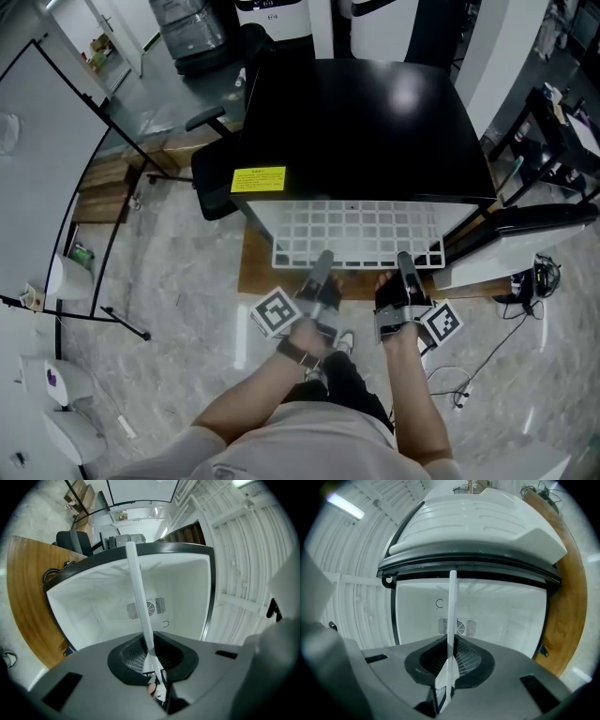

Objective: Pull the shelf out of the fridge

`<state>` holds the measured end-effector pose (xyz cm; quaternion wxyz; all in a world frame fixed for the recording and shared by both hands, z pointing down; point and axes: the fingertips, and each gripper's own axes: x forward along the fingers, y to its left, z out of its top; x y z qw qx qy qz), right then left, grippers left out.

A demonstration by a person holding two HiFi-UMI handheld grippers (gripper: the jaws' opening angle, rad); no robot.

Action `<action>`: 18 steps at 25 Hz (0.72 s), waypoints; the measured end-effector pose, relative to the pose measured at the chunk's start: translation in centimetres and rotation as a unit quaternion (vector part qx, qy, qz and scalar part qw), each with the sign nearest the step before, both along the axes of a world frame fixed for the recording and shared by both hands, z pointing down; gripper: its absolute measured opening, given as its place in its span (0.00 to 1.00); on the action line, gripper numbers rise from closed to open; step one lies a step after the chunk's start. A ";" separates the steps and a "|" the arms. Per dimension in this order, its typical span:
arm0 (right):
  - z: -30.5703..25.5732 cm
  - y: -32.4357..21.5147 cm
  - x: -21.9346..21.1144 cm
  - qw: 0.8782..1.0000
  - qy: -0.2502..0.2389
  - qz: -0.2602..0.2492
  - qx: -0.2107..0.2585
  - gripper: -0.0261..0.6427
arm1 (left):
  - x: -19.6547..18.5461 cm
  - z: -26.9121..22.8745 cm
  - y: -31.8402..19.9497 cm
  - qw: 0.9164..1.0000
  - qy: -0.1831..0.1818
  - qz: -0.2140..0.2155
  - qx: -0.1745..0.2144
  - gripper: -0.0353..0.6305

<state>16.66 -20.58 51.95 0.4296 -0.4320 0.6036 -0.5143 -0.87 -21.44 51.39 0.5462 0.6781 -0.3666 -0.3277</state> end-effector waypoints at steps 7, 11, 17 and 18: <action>0.1 1.8 0.2 1.000 -0.003 0.004 0.004 0.10 | 0.2 0.2 1.8 1.000 0.005 0.008 -0.001 0.11; 0.1 2.6 0.3 1.000 -0.006 0.004 0.005 0.10 | 0.3 0.1 2.6 1.000 0.006 0.010 -0.003 0.11; 0.4 5.4 -0.1 1.000 -0.009 0.005 0.016 0.10 | 0.1 0.1 5.3 1.000 0.020 0.015 0.008 0.11; 0.6 6.9 -0.4 1.000 -0.010 0.005 0.019 0.10 | -0.1 0.5 6.7 1.000 0.017 0.017 0.009 0.11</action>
